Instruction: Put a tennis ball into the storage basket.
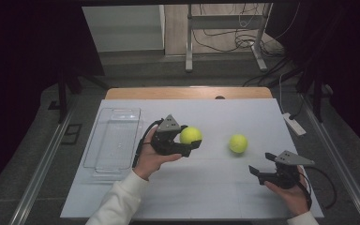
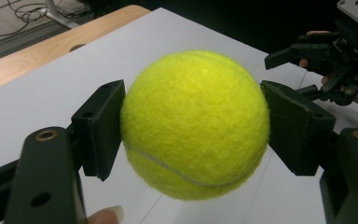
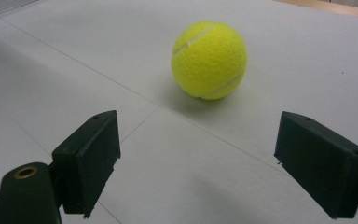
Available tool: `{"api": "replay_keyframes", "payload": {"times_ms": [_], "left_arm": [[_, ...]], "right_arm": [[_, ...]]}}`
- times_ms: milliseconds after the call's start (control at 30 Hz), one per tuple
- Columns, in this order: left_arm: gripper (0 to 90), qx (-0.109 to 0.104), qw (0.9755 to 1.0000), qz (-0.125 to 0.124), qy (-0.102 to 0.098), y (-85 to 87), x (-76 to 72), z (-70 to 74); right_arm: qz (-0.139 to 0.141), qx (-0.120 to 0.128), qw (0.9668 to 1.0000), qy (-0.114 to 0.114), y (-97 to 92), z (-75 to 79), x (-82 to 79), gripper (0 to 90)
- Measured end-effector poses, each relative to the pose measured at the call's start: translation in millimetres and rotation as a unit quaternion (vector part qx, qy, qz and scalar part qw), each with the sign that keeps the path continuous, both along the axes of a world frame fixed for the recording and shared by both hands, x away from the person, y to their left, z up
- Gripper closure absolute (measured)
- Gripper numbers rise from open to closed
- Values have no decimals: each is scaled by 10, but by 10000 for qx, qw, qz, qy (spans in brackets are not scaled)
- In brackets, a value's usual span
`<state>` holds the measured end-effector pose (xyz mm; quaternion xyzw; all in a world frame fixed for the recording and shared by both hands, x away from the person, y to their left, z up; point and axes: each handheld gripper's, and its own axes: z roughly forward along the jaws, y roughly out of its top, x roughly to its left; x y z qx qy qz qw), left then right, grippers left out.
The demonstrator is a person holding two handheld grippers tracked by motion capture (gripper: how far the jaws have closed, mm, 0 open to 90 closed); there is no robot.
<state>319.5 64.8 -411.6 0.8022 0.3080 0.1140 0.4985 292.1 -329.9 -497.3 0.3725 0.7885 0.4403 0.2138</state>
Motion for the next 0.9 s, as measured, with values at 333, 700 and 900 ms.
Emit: {"api": "replay_keyframes", "payload": {"times_ms": [333, 700, 900], "left_arm": [[267, -76, 9998, 172, -49, 145, 35, 52], [267, -105, 9992, 387, -73, 297, 82, 76], [267, -158, 9985, 517, -62, 371, 108, 78]], "right_arm": [[-7, -1, 10000, -3, -6, 4, -4, 146], [-10, 12, 10000, 0, -6, 2, -2, 146], [-4, 5, 10000, -15, -8, 2, -1, 146]]}}
